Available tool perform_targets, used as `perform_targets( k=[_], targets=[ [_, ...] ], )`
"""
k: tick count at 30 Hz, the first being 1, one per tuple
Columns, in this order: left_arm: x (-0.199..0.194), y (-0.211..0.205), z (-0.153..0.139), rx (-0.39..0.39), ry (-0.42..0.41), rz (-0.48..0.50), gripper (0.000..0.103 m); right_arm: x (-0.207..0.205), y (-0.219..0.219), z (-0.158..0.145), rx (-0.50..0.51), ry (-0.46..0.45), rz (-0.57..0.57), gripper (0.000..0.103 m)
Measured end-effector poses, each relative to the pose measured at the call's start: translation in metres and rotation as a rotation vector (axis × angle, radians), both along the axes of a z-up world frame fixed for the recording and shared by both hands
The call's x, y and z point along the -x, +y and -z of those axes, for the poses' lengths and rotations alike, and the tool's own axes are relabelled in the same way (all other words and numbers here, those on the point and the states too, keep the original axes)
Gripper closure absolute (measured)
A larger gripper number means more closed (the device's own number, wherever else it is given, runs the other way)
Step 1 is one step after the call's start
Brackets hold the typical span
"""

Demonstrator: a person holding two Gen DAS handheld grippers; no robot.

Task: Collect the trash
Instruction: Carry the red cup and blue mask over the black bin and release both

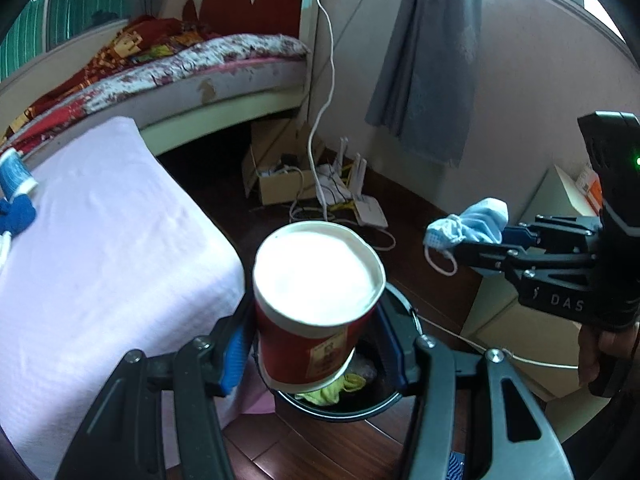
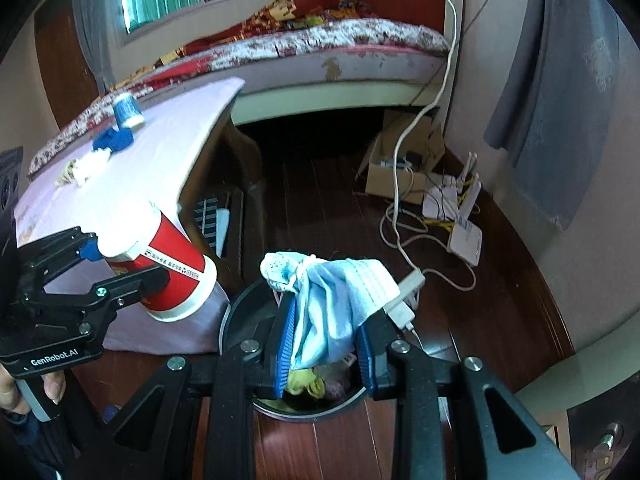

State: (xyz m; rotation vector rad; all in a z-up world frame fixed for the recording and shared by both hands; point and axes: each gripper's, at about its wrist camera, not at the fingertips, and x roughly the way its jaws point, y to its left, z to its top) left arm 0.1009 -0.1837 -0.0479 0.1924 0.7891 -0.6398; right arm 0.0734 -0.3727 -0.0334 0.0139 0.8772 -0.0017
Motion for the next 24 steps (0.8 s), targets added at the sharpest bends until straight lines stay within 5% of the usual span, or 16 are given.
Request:
perform_targets(
  k=[24],
  targets=[
    [-0.024, -0.016, 0.069, -0.030, 0.190, 0.048, 0.046, -0.024, 0.016, 0.086, 0.033, 0.213, -0.117, 0.073]
  ],
)
